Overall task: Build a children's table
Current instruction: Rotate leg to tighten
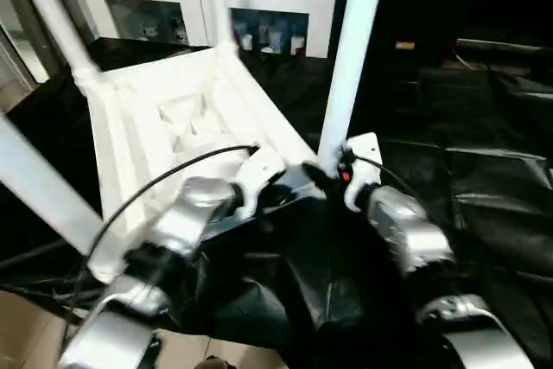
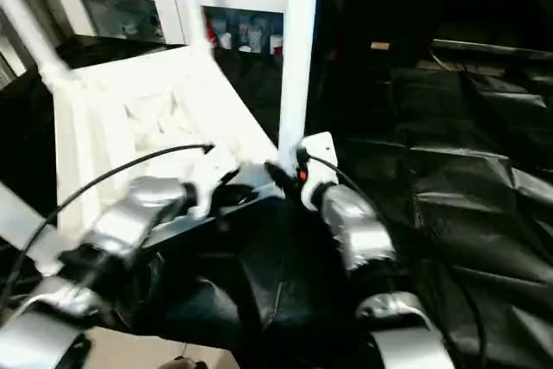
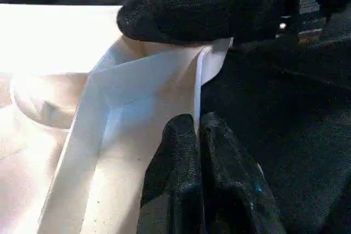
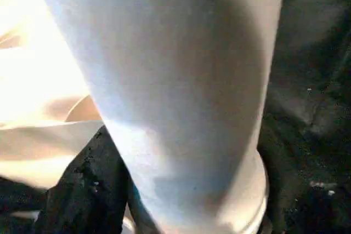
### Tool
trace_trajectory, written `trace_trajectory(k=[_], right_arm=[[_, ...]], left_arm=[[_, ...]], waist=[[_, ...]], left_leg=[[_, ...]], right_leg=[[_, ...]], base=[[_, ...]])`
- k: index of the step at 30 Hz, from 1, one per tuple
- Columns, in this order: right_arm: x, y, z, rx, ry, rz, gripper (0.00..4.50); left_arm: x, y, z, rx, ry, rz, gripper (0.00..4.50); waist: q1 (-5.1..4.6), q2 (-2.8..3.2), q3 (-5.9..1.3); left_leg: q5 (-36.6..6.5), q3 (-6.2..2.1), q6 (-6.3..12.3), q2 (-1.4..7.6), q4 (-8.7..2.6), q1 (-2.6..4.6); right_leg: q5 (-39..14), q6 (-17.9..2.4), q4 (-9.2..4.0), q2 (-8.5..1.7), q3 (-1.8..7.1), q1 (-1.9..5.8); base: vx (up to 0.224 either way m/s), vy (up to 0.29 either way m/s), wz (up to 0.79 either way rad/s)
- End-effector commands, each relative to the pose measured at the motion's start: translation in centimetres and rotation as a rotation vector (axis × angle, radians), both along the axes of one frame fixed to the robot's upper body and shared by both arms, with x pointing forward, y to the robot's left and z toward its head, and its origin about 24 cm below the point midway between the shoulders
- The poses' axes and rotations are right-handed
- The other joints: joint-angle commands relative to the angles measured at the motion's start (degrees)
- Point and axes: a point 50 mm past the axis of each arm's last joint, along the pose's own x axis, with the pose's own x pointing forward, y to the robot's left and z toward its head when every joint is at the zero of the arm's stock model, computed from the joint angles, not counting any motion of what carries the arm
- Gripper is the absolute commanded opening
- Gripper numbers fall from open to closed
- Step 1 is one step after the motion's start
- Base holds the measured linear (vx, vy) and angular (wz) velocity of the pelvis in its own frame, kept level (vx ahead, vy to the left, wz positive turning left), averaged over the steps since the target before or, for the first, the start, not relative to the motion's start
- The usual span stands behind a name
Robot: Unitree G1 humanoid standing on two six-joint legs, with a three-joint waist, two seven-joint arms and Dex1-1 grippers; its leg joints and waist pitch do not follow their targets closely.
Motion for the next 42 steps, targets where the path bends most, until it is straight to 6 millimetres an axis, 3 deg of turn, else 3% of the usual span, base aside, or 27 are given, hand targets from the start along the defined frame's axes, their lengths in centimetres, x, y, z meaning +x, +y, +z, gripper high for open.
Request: trace_trajectory(k=[1,4,6,7,9,10,11,12,17,19,21,23,28,33,34,35,37,39,42], right_arm=[[-1.7,4.3,-1.5,0.042,0.074,0.181,3.09],[-1.7,4.7,-1.1,0.062,0.060,0.235,3.45],[-1.9,4.4,-0.7,0.056,0.042,0.307,3.54],[-2.2,3.6,-0.4,0.033,0.026,0.394,3.73],[-2.4,2.8,-0.2,0.013,0.017,0.463,3.73],[-2.4,2.8,-0.2,0.013,0.017,0.463,3.73],[-2.6,2.1,0.0,0.000,0.011,0.512,3.73],[-2.7,1.8,0.1,-0.004,0.010,0.535,3.73],[-3.1,-0.8,1.0,-0.041,0.010,0.688,3.73],[-3.2,-1.5,1.4,-0.052,0.014,0.731,3.50],[-3.1,-2.1,1.7,-0.074,0.010,0.762,3.41],[-3.1,-2.1,1.7,-0.074,0.011,0.767,3.19],[-3.5,-1.9,1.5,-0.061,0.026,0.799,2.94],[-3.9,-1.5,1.1,-0.043,0.035,0.795,2.71],[-3.5,-1.3,0.6,-0.041,0.037,0.703,2.70],[-3.1,-1.3,0.2,-0.049,0.037,0.613,2.70],[-2.2,-1.2,-0.6,-0.063,0.047,0.408,2.70],[-1.8,-0.9,-1.2,-0.050,0.071,0.284,2.70],[-1.6,-0.3,-1.6,-0.023,0.091,0.197,2.70]], left_arm=[[0.8,-1.4,1.2,-0.047,-0.063,0.042,0.00],[0.7,-1.5,1.2,-0.044,-0.069,0.011,0.00],[0.4,-1.2,1.2,-0.050,-0.069,-0.035,0.00],[-0.2,-0.7,1.1,-0.059,-0.057,-0.104,0.00],[-0.8,-0.2,1.0,-0.057,-0.041,-0.166,0.00],[-0.8,-0.2,1.0,-0.057,-0.041,-0.166,0.00],[-1.3,0.3,0.9,-0.050,-0.030,-0.212,0.00],[-1.5,0.6,0.9,-0.045,-0.026,-0.231,0.00],[-3.1,2.9,0.9,-0.044,0.033,-0.344,0.00],[-3.6,3.8,0.9,-0.034,0.063,-0.378,0.00],[-4.1,4.8,0.8,-0.012,0.088,-0.405,0.00],[-4.1,4.9,0.8,-0.009,0.091,-0.407,0.00],[-4.0,5.0,0.9,-0.003,0.090,-0.400,0.00],[-3.6,4.8,0.8,0.001,0.068,-0.358,0.00],[-2.7,4.5,0.7,0.010,0.035,-0.277,0.00],[-2.1,4.2,0.7,0.013,0.017,-0.216,0.00],[-0.9,3.3,0.7,-0.012,-0.010,-0.104,0.00],[-0.3,2.3,0.8,-0.027,-0.022,-0.052,0.00],[0.3,1.3,0.8,-0.032,-0.030,-0.006,0.00]], waist=[[-0.26,-0.38,-3.34],[-0.41,-0.50,-3.18],[-0.46,-1.08,-3.11],[-0.48,-0.98,-3.12],[-0.30,-1.47,-3.10],[-0.19,-1.39,-3.26],[-0.19,-1.42,-3.26],[-0.24,-1.56,-3.35],[-0.07,-1.43,-3.69],[-0.02,-1.29,-4.05],[0.17,-1.09,-4.23],[0.24,-1.13,-4.05],[0.19,-1.07,-3.64],[0.21,-0.94,-3.71],[0.13,-0.93,-3.71],[0.01,-0.56,-3.60],[-0.24,-0.56,-3.25],[-0.62,-0.86,-3.27],[-0.58,-0.74,-3.09]], left_leg=[[-17.2,0.07,-0.06,0.41,-4.09,0.60],[-17.6,0.10,0.41,0.42,-4.19,0.49],[-18.0,0.05,0.77,0.38,-4.26,0.35],[-17.6,0.07,0.93,0.45,-4.26,0.33],[-16.3,0.20,1.96,0.51,-4.15,0.25],[-15.6,0.05,2.08,0.60,-4.13,0.20],[-14.3,0.18,2.37,0.61,-4.08,0.15],[-13.5,0.14,2.65,0.67,-4.01,-0.08],[-10.1,0.44,4.06,0.94,-3.57,0.17],[-6.2,0.63,5.74,0.93,-3.11,0.05],[-4.3,0.68,7.09,0.90,-2.72,0.03],[-5.0,0.72,7.05,0.88,-2.78,-0.08],[-9.3,0.57,4.54,0.97,-3.16,0.01],[-9.6,0.51,3.49,0.93,-3.15,0.16],[-9.5,0.53,3.53,0.93,-3.13,0.11],[-9.7,0.54,3.24,0.91,-3.19,0.23],[-12.9,0.48,1.26,0.77,-3.51,0.50],[-15.8,0.17,-0.55,0.50,-3.85,0.45],[-17.1,0.15,-0.34,0.48,-3.94,0.64]], right_leg=[[-18.7,-9.6,-5.05,-2.58,1.64,2.33],[-18.0,-9.9,-5.01,-2.45,1.61,2.37],[-19.4,-9.3,-5.13,-2.51,1.56,2.55],[-19.7,-9.1,-5.13,-2.64,1.65,2.48],[-19.3,-9.0,-5.13,-2.72,1.74,2.53],[-18.7,-9.2,-4.89,-2.85,1.67,2.77],[-17.3,-9.6,-4.83,-2.82,1.73,2.63],[-16.1,-10.1,-4.54,-2.81,1.64,2.96],[-8.6,-13.0,-3.59,-2.53,1.60,2.82],[-1.4,-15.1,-2.72,-2.29,1.47,3.03],[2.5,-16.5,-2.26,-2.26,1.31,2.91],[1.4,-16.7,-2.40,-2.31,1.28,2.92],[-6.0,-15.3,-3.08,-2.62,1.43,2.89],[-5.7,-15.0,-3.04,-2.52,1.52,2.83],[-5.3,-15.1,-3.01,-2.50,1.55,2.86],[-5.4,-15.1,-3.23,-2.47,1.62,2.60],[-10.8,-14.3,-3.75,-2.63,1.71,2.48],[-17.8,-11.7,-4.31,-2.77,1.59,2.81],[-20.0,-10.2,-4.82,-2.73,1.70,2.51]], base=[[0.000,0.000,0.00],[0.000,0.000,0.00],[0.000,0.000,0.00],[0.000,0.000,0.00],[0.000,0.000,0.00],[0.000,0.000,0.00],[0.000,0.000,0.00],[0.000,0.000,0.00],[0.000,0.000,0.00],[0.000,0.000,0.00],[0.000,0.000,0.00],[0.000,0.000,0.00],[0.000,0.000,0.00],[0.000,0.000,0.00],[0.000,0.000,0.00],[0.000,0.000,0.00],[0.000,0.000,0.00],[0.000,0.000,0.00],[0.000,0.000,0.00]])
